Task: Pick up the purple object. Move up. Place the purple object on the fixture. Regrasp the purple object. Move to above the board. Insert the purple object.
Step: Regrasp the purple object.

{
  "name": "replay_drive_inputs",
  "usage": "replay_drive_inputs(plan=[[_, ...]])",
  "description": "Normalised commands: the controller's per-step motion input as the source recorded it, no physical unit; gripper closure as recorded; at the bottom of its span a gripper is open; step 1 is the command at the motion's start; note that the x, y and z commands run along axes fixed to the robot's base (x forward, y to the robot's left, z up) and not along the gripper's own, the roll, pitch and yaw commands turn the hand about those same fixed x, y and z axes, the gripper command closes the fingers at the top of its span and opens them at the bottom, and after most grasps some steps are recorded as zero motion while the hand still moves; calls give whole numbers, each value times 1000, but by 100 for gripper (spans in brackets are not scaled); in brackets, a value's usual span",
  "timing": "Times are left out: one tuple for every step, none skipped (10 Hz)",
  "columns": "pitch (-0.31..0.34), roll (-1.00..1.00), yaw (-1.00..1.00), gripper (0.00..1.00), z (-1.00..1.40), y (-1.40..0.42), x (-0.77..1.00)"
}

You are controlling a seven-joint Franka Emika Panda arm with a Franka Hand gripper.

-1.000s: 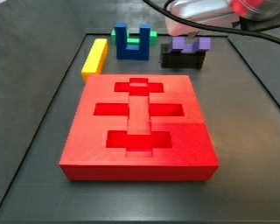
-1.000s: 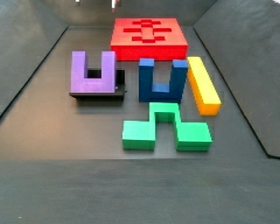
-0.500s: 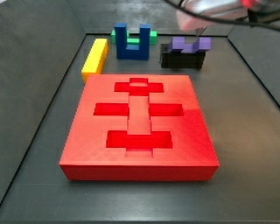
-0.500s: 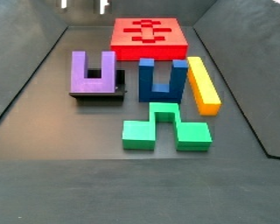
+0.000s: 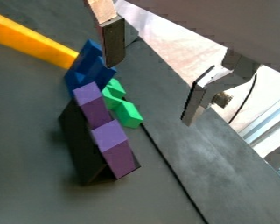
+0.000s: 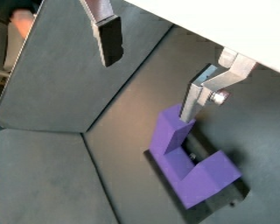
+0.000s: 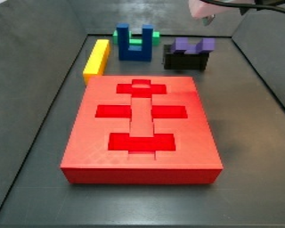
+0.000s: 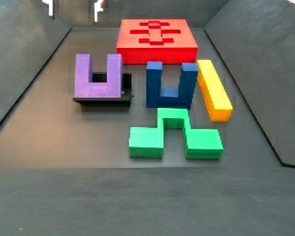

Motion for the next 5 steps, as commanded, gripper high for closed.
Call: replay_drive_inputs(plan=[[271,357,-23,0,-214,0,434],[49,180,-303,0,-320,-66,231],[43,43,-486,0,-366,-83,240],[86,3,-583,0,-351,-83,300],[131,26,-600,0,-263,-46,309]])
